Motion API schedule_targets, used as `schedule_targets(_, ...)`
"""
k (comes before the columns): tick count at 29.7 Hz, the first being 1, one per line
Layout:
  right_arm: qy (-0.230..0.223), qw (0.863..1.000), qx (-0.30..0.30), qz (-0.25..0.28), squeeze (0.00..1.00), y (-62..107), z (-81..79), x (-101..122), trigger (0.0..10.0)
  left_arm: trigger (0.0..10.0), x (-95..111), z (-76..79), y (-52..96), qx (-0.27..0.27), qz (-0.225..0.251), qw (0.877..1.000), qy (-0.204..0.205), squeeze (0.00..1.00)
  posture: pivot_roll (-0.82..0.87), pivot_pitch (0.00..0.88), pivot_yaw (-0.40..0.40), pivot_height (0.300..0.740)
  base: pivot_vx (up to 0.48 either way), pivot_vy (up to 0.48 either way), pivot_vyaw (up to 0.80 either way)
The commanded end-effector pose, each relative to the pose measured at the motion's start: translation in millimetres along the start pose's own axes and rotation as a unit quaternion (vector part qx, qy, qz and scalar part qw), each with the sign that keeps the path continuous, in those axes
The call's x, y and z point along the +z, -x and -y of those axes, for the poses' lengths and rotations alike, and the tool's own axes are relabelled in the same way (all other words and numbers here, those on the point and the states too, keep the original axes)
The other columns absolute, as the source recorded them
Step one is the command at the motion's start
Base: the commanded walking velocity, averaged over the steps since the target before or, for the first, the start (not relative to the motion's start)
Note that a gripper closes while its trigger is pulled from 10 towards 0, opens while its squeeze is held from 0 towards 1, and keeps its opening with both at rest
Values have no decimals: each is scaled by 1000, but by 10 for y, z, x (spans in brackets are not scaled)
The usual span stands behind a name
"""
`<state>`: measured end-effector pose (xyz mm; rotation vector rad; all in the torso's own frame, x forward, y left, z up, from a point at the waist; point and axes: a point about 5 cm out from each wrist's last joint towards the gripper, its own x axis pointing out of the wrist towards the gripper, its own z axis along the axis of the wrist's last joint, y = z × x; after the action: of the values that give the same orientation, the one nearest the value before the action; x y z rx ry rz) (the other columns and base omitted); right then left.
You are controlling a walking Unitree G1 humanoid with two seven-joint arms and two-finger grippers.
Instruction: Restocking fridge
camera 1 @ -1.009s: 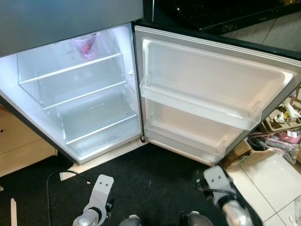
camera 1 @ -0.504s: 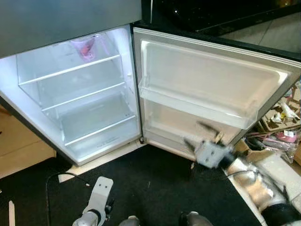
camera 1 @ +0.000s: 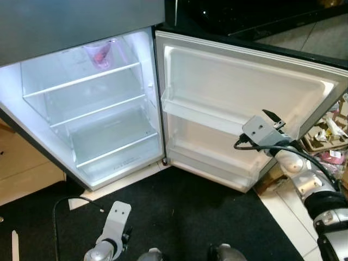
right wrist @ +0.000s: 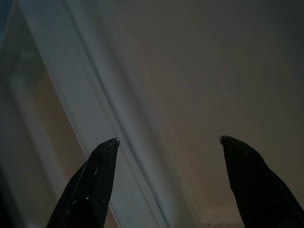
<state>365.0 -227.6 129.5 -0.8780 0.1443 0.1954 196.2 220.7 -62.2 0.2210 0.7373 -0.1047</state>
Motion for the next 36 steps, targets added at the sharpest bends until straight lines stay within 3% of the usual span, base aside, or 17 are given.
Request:
schedule_targets(1,12,999,24,-32,0,20,-21,-123,10000,10000,-92,-90,46,11,-16,1000,-4,0,-63,156,8,727,0,0,0)
schedule_targets(5,31,996,28,-76,0,43,109,-259,10000,10000,-101,-93,50,12,-17,1000,-2,0,-63,158,7,727,0,0,0)
schedule_targets(11,31,985,83,-148,0,144,167,-509,10000,10000,-108,-88,53,12,-17,1000,-1,0,-62,162,7,727,0,0,0)
schedule_targets(16,29,981,66,-181,0,191,257,-613,10000,10000,-108,-90,55,12,-17,1000,-1,0,-59,163,8,727,0,0,0)
schedule_targets(21,36,975,105,-195,0,237,227,-687,10000,10000,-116,-93,59,12,-18,1000,-1,0,-57,164,8,727,0,0,0)
schedule_targets(26,25,965,217,-146,0,259,-25,-632,10000,10000,-120,-95,61,12,-19,1000,-2,0,-60,163,11,727,0,0,0)
schedule_targets(34,18,950,302,-80,0,287,-250,-507,10000,10000,-117,-90,58,10,-19,1000,-3,0,-62,160,13,727,0,0,0)
schedule_targets(36,5,943,332,14,0,303,-326,-219,10000,10000,-118,-92,60,10,-19,1000,-4,0,-61,160,16,727,0,0,0)
